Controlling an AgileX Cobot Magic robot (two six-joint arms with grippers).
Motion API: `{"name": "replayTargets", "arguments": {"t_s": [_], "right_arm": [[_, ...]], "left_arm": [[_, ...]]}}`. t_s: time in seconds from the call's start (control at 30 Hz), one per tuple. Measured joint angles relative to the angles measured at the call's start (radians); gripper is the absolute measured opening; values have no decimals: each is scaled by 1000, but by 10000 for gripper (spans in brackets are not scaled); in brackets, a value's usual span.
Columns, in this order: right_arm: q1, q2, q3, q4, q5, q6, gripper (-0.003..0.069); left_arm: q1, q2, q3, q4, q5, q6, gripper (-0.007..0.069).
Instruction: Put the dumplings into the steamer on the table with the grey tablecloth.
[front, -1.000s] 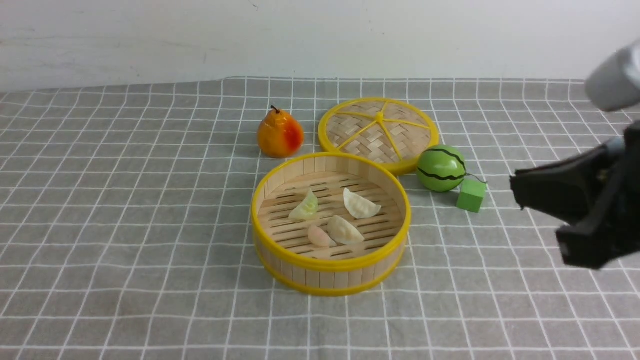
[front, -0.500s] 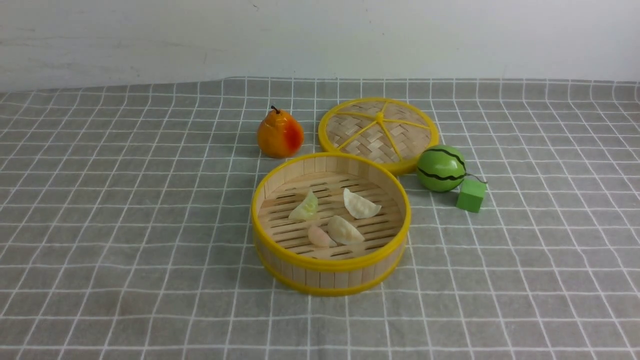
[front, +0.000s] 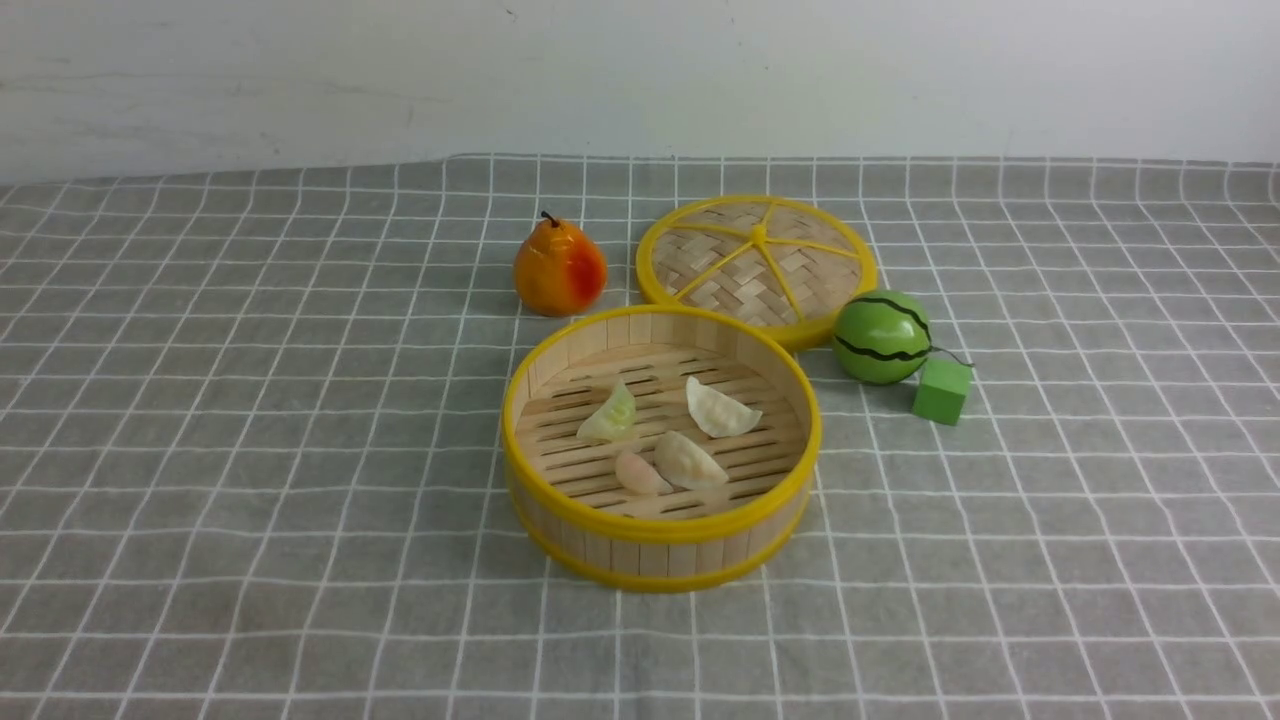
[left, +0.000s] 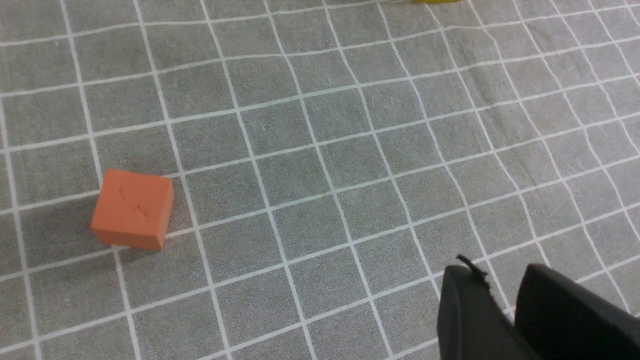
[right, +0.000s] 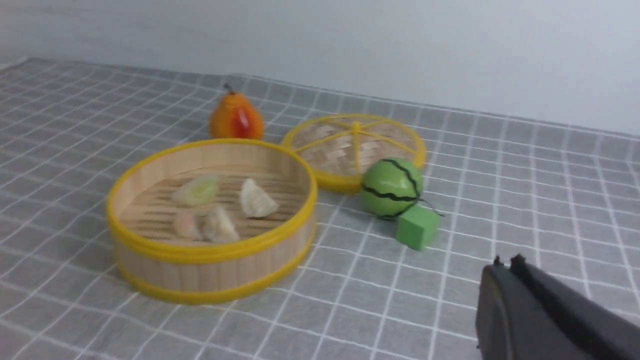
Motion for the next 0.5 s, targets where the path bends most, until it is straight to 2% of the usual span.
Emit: {"name": "replayTargets", "arguments": {"t_s": [0.13, 0.23, 0.33, 0.5], "right_arm": [[-192, -119, 144, 36, -73, 10, -22], [-294, -151, 225, 57, -114, 16, -22], [-340, -154, 298, 66, -147, 24, -22], [-343, -155, 366, 68, -156, 45, -22]], "left_arm": [[0, 0, 0, 0, 0, 0, 150], [0, 0, 0, 0, 0, 0, 150], [0, 0, 0, 1, 1, 0, 150], [0, 0, 0, 1, 1, 0, 150]]}}
